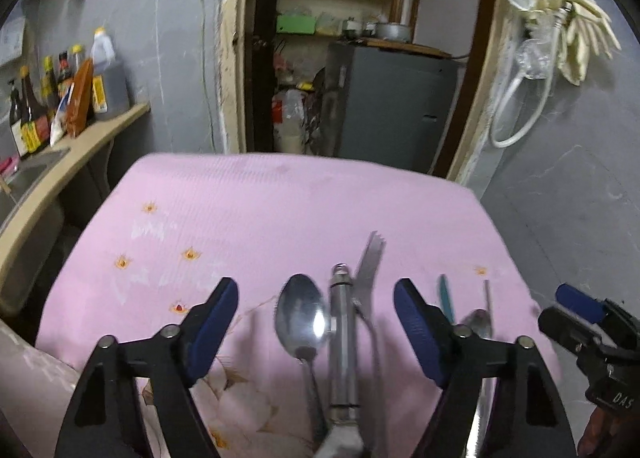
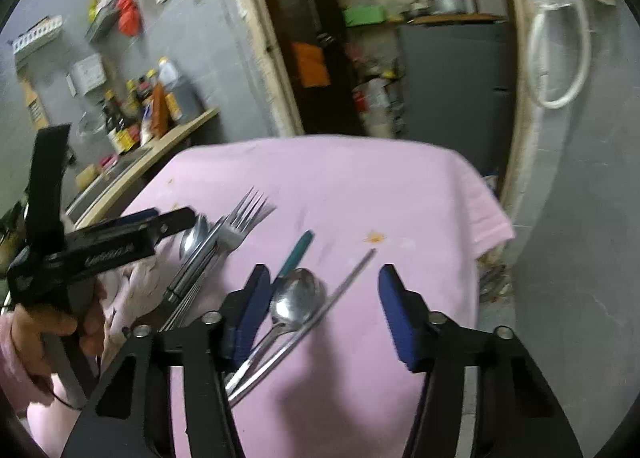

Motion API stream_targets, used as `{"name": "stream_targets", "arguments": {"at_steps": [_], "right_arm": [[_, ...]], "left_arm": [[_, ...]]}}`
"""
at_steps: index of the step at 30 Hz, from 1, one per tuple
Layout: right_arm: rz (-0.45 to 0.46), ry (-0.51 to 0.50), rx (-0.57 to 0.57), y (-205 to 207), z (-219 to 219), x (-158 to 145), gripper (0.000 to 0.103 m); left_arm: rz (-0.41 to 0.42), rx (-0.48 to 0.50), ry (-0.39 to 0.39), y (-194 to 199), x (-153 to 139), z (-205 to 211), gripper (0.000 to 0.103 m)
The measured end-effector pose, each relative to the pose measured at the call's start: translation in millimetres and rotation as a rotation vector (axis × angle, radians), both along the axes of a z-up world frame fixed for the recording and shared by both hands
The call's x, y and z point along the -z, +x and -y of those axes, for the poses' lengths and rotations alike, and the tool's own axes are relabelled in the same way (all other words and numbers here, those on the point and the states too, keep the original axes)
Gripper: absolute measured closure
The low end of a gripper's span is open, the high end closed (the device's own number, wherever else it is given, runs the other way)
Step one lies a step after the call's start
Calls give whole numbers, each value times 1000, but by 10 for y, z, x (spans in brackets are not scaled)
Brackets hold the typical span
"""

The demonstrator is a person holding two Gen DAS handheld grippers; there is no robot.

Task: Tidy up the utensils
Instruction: 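Move both tools back over the remaining spoons and forks, then grasp a silver spoon with the left tool while the right tool grasps a thin knife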

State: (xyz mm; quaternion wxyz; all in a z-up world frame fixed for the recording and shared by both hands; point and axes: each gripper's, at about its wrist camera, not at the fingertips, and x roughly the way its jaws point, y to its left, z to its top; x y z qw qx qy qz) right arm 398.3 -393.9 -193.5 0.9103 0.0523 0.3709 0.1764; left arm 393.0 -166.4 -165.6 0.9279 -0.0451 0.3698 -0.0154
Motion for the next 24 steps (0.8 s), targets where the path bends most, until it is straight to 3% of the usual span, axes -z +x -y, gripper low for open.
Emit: {"name": "stream_targets", "arguments": {"at_steps": [8,18,24], "right_arm": [[-65,-20,-121,239,-230,167,71],[-147,35,-164,323,-223,315,83],[-173,63,-153,323,-163,360,89]], "left_arm": [[-109,-15,-104,249,304,-277,54],[-110,57,-139,326,334,-344,59],[-138,143,-149,371,327,-280,79]]}}
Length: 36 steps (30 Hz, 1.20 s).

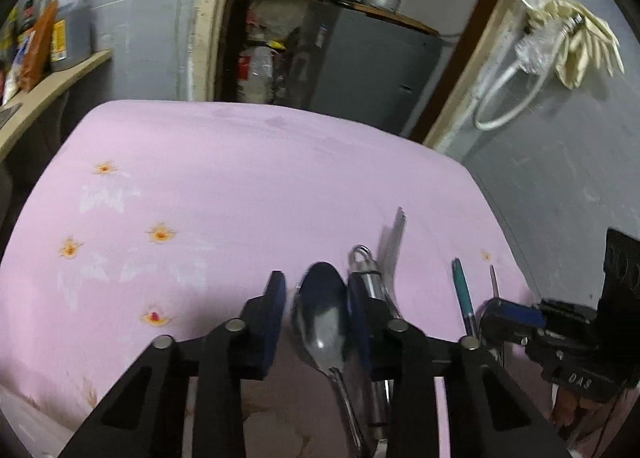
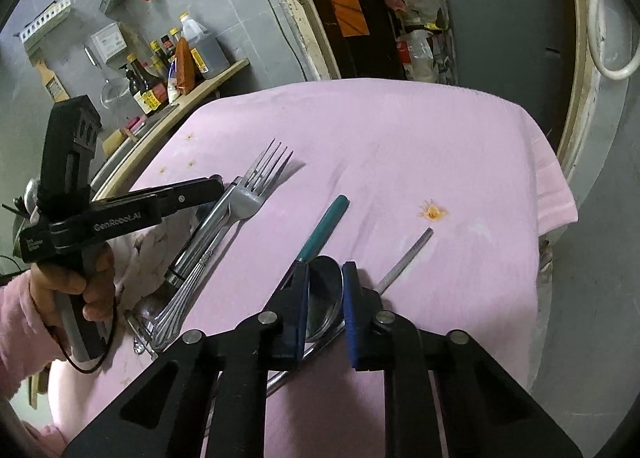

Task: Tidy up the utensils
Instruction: 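Grasp a silver spoon with the left tool while the right tool grasps a thin knife, then lift the spoon and knife and carry both over the white caddy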

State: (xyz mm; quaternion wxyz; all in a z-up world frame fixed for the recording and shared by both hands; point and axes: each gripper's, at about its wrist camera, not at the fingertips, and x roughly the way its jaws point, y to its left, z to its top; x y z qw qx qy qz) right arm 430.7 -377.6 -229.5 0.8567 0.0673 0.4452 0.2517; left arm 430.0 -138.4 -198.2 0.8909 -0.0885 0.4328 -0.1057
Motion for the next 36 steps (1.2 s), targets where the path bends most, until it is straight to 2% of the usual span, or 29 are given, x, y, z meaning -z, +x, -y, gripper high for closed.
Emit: {"name": "stream_targets", "arguments": {"at_steps": [2,5,8,15,18,28,36], "right_arm": [[-11,10,12,11,6,14,90],[-27,9,30,16,10,31,93],[-28,9,47,-2,14,8,98],[68,-21,114,-263,24,-339,101],[139,-59,162,-454,19,-581,101],[366,-116,361,-1171,-87,-1424,101],[518,-152,403,-1487,-401,-2073,101]], "left_arm": [[-6,-4,15,24,-2,17,86],[-20,-11,0,42,-27,4,91],[-16,-5,19,26,-71,22,95],[3,23,69,-115,-232,127,98],[54,10,66,-266,-366,132,98],[352,-34,115,-1020,-955,147,98],[523,-61,83,-1371,-1539,-32,101]]}}
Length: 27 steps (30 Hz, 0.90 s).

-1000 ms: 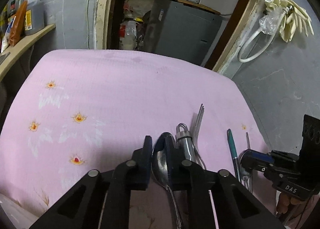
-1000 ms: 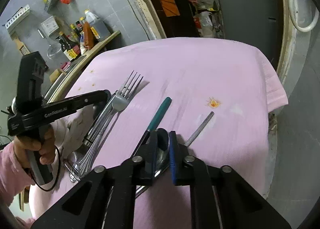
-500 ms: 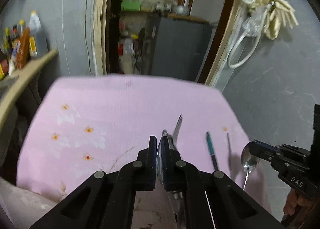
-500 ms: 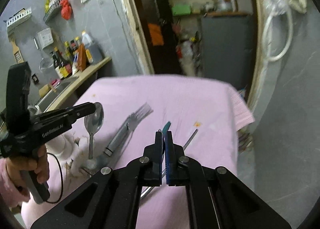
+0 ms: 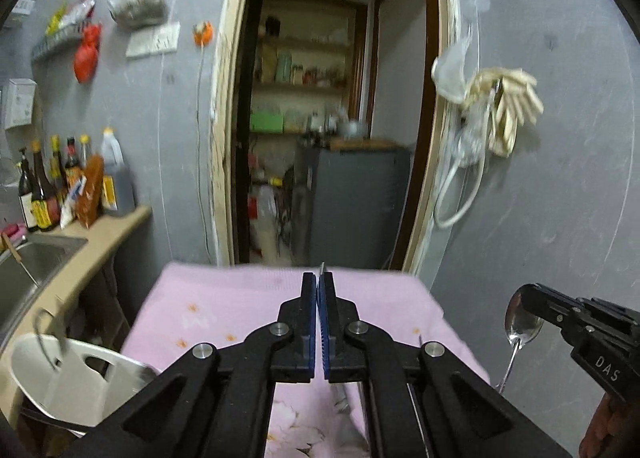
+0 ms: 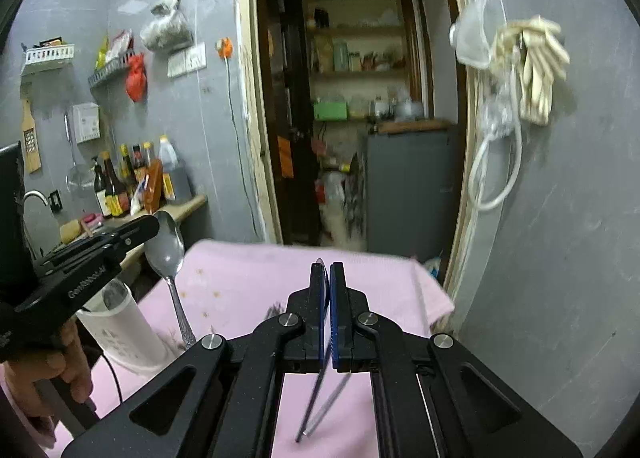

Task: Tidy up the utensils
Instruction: 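Lift the spoon and knife and carry both over the white caddy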

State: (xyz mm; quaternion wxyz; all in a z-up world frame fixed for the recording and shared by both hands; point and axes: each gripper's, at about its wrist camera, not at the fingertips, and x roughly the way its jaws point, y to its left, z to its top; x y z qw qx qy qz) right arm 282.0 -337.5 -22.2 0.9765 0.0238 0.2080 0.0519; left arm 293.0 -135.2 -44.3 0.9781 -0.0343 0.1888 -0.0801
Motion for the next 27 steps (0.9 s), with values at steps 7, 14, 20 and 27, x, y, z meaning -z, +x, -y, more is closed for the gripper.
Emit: {"name": "stream_targets", "arguments": {"at_steps": [7,14,20,27], "right_arm": [[62,-15,24,-177,-270,-318,101],[158,-25,2,-181,-683,-599,101],[233,-29,-55,-59,-1230,-766,101],[272,-113,-142,22,-1884,-677,101]], "left_arm": [[41,30,-30,-176,-297,-307,101],[99,-42,-52,-378,-512,-750,101],[175,-152,-3,-503,-826,-1345,101],[201,-311,48,-577,-923,-2013,101]]}}
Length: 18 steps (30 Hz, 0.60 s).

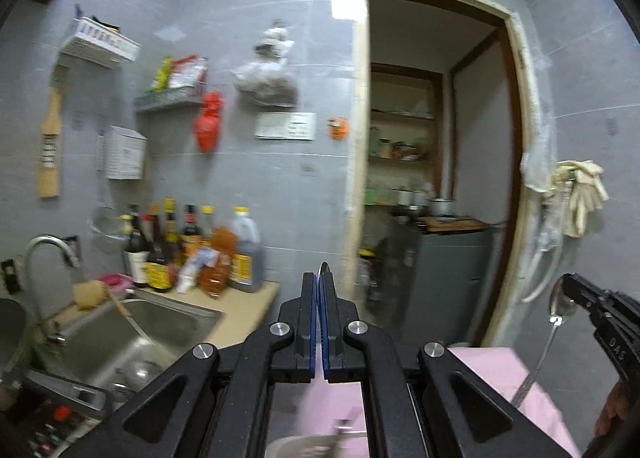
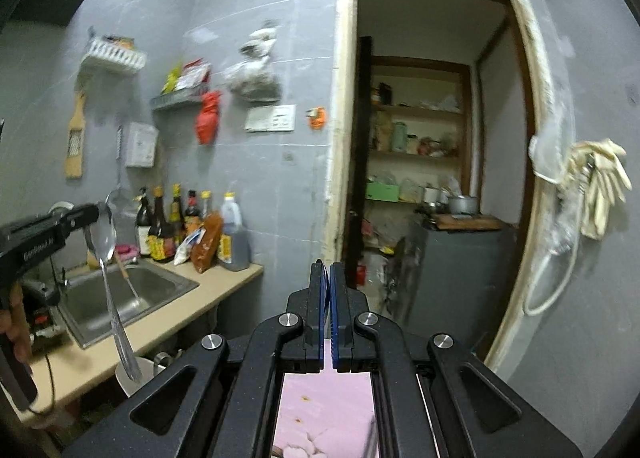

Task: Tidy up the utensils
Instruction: 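Lift the spoon and knife and carry both over the white caddy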

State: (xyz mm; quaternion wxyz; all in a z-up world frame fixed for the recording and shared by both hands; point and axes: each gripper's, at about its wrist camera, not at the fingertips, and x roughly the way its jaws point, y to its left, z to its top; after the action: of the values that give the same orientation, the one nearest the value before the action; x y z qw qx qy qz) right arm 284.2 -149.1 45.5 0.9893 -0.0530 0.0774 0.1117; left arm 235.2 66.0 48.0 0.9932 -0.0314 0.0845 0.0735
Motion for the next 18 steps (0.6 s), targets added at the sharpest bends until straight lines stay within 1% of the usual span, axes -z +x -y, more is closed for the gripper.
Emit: {"name": "stream_targets", "arguments": {"at_steps": [4,7,13,15,18], "right_arm": [[18,-67,-25,-13,-311,132,101],[21,-113,-37,9,-481,236,101],[6,-199,-48,67,-688,479,101],[-13,-217,-51,97,-730,551,101],[-39,-223,-51,129,-716,624,101]], "left_arm": [[-16,-61,28,14,121,-241,101],[-29,-85,53,55,238,-305,101],[-43,-101,124,121,463,-237,101],[-50,-100,156,153,545,-183,101],[-66,-86,175,185,640,-119,101]]}}
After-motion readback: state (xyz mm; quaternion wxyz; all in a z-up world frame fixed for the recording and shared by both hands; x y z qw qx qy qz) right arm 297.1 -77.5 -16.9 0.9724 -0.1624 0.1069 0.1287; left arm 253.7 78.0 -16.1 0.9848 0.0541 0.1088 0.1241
